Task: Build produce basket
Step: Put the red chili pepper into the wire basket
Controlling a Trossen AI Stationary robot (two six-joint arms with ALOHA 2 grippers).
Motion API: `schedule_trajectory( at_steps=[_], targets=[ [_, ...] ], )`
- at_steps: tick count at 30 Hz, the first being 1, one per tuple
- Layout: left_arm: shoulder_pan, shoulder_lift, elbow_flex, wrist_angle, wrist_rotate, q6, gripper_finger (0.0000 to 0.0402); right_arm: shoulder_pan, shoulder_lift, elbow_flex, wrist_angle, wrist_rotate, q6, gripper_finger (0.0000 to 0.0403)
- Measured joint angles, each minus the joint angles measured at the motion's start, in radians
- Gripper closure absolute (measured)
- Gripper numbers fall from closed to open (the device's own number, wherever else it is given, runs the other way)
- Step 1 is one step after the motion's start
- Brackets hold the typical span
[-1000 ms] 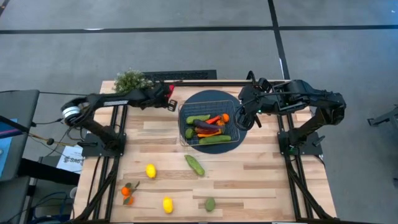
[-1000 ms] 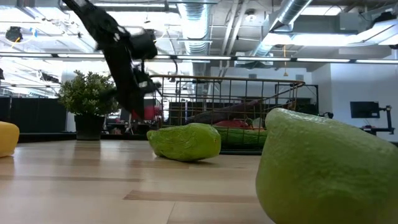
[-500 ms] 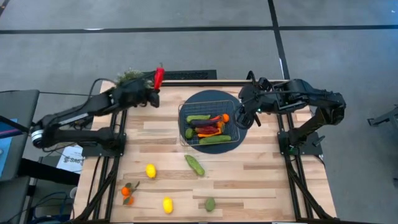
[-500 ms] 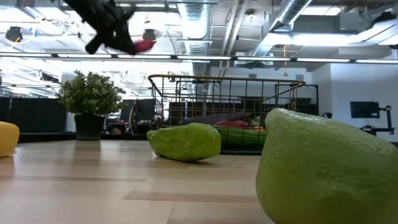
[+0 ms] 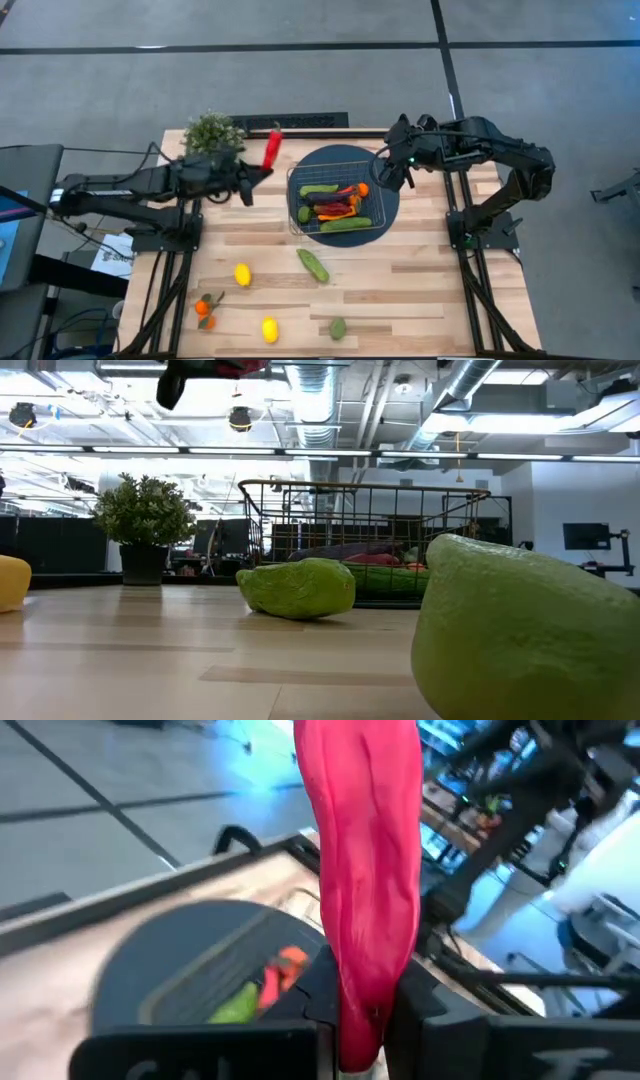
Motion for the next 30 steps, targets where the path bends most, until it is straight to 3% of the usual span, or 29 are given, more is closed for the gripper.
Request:
schedule_trajectory(
  at_steps=[8, 13, 17, 30],
  targets=[
    [-0.084, 0.211, 0.0, 0.032, 0.005, -0.085, 0.0388, -0.007, 0.0, 0.0, 0.005, 0.0, 0.0, 0.0148],
    [-0.09, 0.359, 0.0, 0.105, 0.073, -0.105, 0.0388, -0.007, 0.0, 0.0, 0.005, 0.0, 0.0, 0.0148],
    [-0.09, 0.478, 0.071, 0.077, 0.105, -0.075, 0.0388, -0.007, 0.0, 0.0, 0.005, 0.0, 0.0, 0.0148],
    [-0.084, 0.87, 0.578, -0.51, 0.074, 0.195, 0.0388, -0.006, 0.0, 0.0, 0.003, -0.001, -0.021, 0.0148]
  ],
)
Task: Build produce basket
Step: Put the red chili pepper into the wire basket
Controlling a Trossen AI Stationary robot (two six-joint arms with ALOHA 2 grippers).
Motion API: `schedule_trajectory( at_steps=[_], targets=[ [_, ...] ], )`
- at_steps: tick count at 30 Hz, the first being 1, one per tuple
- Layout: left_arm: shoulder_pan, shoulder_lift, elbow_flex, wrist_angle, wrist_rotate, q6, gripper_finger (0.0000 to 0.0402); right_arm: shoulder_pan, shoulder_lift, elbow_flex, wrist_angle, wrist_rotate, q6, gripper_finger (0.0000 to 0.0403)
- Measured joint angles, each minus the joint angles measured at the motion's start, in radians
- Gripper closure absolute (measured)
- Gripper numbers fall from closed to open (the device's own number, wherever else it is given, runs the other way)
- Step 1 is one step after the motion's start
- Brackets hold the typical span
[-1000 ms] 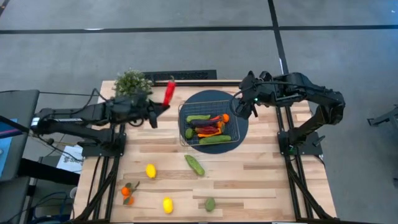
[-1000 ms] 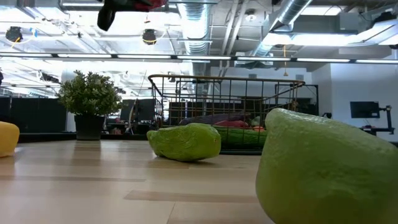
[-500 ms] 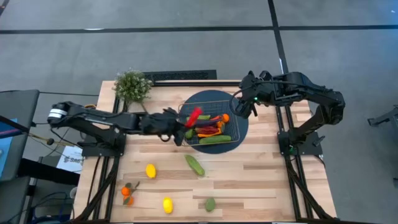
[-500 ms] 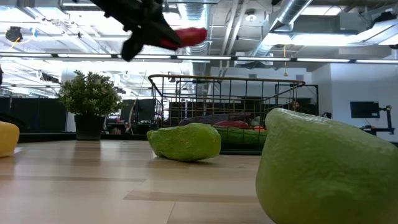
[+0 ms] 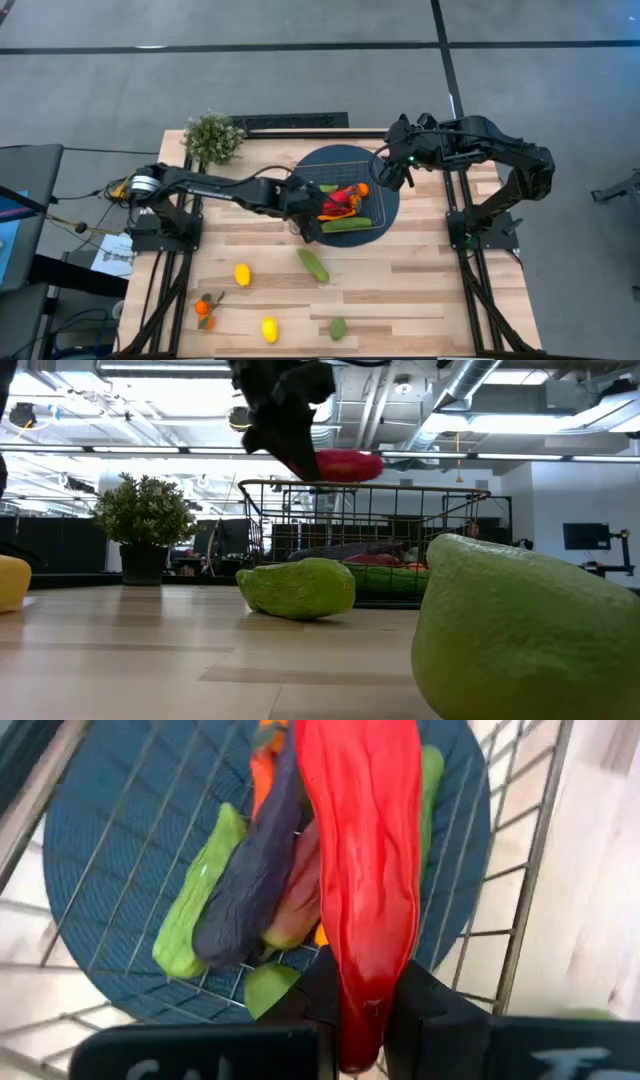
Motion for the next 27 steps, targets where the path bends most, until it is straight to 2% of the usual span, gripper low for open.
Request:
schedule_trajectory(
  at_steps=[6, 18, 27],
  targets=[
    [0.014, 0.062, 0.048, 0.007, 0.107, 0.064, 0.0389, 0.0, 0.0, 0.0, 0.0, -0.001, -0.006, 0.0148],
    [0.067, 0.074, 0.048, -0.014, 0.142, 0.154, 0.039, 0.0, 0.0, 0.0, 0.001, -0.001, -0.015, 0.0148],
    [0.096, 0.074, 0.048, -0.004, 0.211, 0.257, 0.039, 0.0, 0.0, 0.0, 0.002, -0.001, -0.017, 0.0148]
  ],
)
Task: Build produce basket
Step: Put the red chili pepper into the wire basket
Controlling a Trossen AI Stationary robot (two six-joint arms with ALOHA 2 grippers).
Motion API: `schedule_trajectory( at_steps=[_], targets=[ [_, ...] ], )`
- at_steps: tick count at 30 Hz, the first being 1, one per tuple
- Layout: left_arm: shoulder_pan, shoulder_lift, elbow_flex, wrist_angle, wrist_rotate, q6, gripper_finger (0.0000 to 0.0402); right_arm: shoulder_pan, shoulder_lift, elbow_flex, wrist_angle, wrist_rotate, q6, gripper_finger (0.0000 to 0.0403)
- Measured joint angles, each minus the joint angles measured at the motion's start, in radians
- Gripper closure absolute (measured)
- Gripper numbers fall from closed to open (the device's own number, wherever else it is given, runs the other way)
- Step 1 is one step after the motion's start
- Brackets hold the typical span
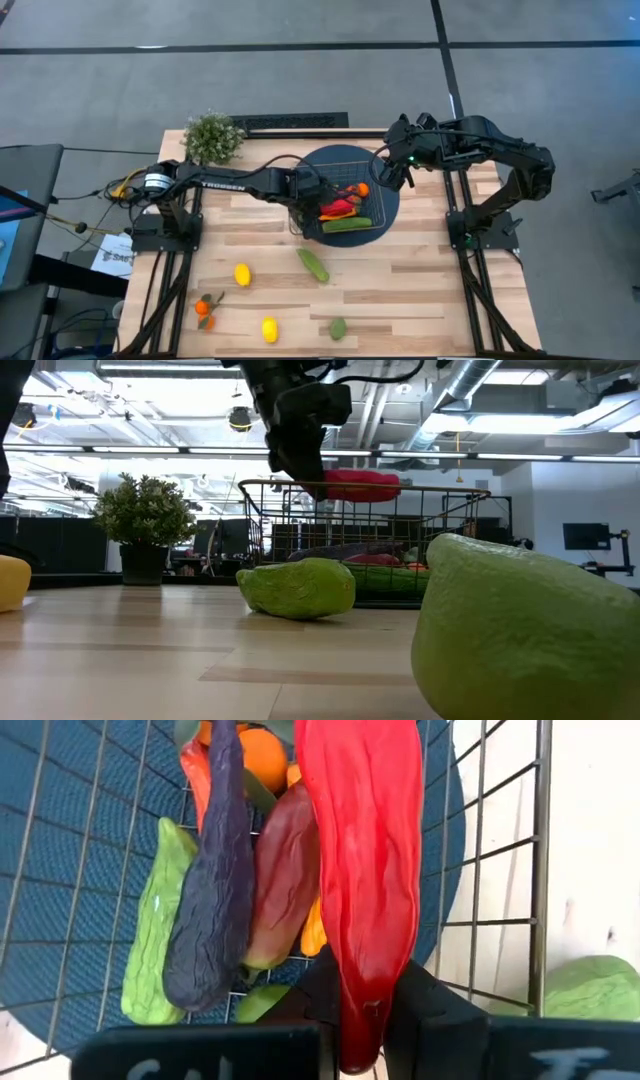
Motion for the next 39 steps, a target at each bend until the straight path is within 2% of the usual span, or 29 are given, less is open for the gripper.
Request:
schedule_trajectory(
  at_steps=[7, 11, 21, 31, 39],
  targets=[
    [0.029, 0.0, -0.002, 0.005, 0.014, 0.024, 0.039, 0.0, 0.0, 0.0, 0.0, 0.0, -0.005, 0.0148],
    [0.046, -0.001, -0.053, 0.076, 0.022, 0.026, 0.039, 0.0, 0.0, 0.0, 0.0, 0.0, -0.005, 0.0148],
    [0.058, -0.001, -0.076, 0.081, 0.024, 0.057, 0.039, 0.0, 0.0, 0.0, 0.0, -0.001, -0.007, 0.0148],
    [0.054, 0.085, -0.07, 0.097, 0.06, 0.066, 0.039, 0.001, 0.0, 0.0, -0.001, -0.002, -0.007, 0.0148],
    [0.053, 0.093, -0.067, 0.09, 0.065, 0.06, 0.0386, 0.002, 0.0, 0.0, 0.0, -0.002, -0.007, 0.0148]
  ],
)
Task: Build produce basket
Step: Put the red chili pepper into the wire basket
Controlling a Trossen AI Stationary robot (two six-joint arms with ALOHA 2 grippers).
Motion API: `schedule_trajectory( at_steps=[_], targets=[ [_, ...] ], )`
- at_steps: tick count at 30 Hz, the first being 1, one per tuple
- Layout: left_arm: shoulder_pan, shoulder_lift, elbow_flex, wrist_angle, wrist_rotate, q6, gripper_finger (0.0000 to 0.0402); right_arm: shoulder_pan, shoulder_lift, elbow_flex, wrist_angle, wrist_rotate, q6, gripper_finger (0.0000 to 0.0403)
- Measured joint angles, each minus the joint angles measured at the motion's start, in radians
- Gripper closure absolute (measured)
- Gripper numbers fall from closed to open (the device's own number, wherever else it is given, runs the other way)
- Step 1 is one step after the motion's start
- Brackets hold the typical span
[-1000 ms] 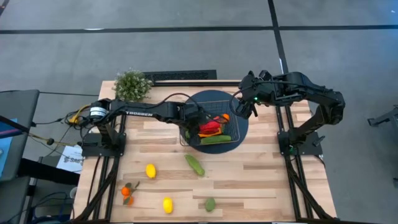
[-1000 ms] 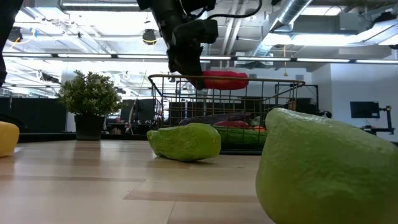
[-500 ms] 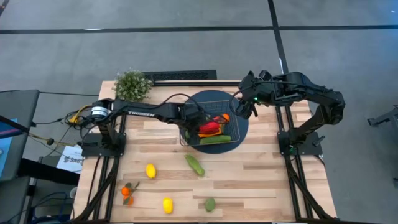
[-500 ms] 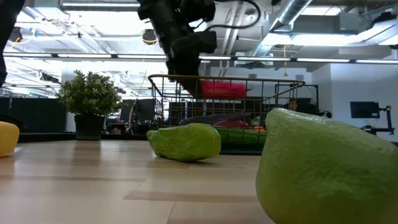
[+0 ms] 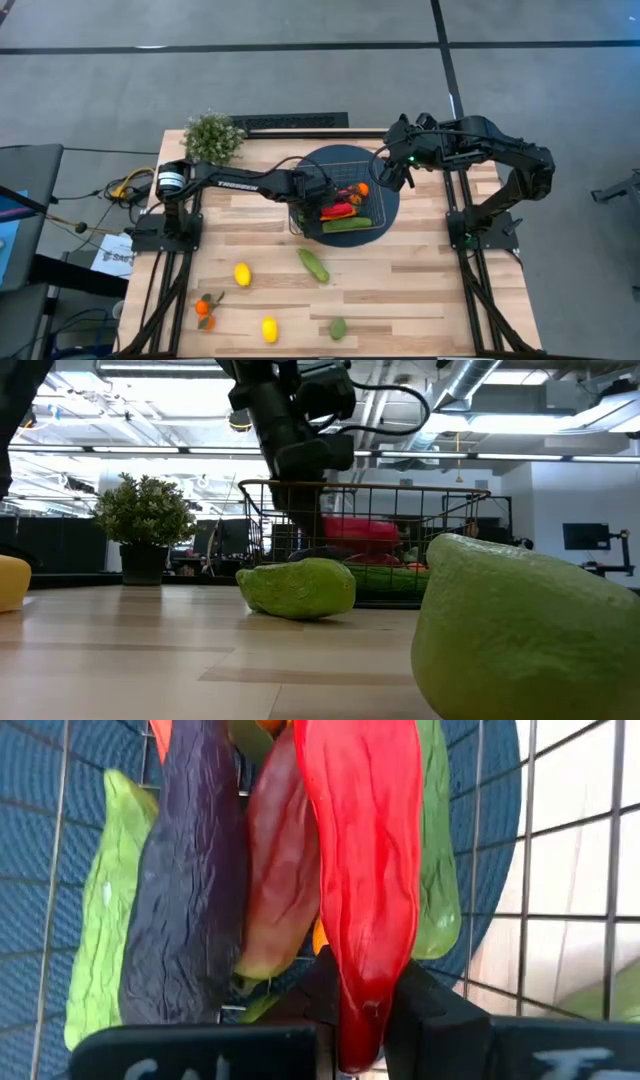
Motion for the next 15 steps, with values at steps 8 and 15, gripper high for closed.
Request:
schedule_trajectory(
  at_steps=[8, 15],
  targets=[
    [0.0, 0.0, 0.0, -0.012, 0.0, 0.0, 0.0386, 0.0, 0.0, 0.0, 0.0, 0.0, 0.0, 0.0148],
    [0.0, 0.0, 0.0, -0.013, 0.0, -0.005, 0.0367, 0.0, 0.0, 0.0, 0.0, 0.0, 0.0, 0.0148]
  ],
)
